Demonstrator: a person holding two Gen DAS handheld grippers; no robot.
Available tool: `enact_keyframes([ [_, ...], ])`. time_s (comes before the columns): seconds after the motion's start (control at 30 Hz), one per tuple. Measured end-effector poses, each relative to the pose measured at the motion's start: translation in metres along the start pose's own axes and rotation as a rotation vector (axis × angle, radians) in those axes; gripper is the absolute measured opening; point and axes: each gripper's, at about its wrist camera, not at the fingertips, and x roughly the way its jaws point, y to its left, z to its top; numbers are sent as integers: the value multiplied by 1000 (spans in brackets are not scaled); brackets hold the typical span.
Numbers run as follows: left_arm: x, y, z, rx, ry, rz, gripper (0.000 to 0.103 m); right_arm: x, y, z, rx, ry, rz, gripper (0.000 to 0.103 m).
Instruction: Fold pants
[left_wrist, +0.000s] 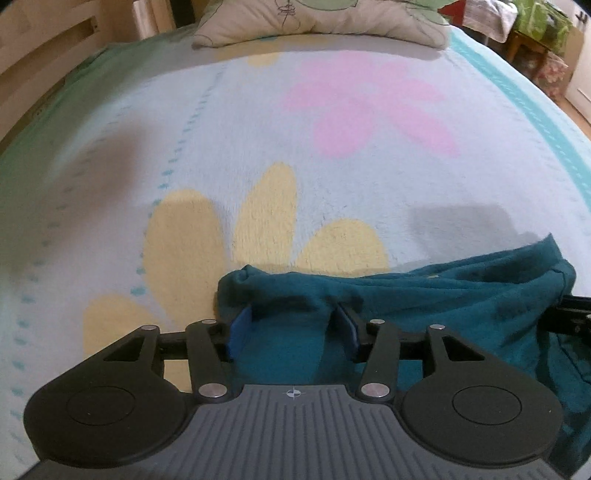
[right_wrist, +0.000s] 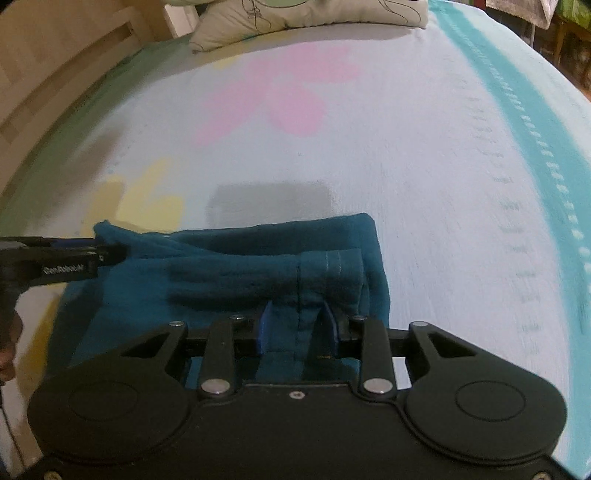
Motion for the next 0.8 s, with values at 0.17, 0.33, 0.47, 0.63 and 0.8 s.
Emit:
enact_keyframes([
  [0.17,-1,-1,-2,-4,-4,11,53,7,3,-5,-27,-12,-24,42],
  [0.33,1,-1,10,-16,11,8,53,-4,4,-9,-42,9,-29,42],
  [0.47,-5,4,11,-46,19,5,53,-17,3,-14,-8,22,-22,43],
  [0.63,-24,10,6,-81,19,-8,52,-33,2,-32,21,56,-41,44],
  [0.8,-43,15,-15,-107,29,-26,52,-32,4,-43,35,105,-50,52],
])
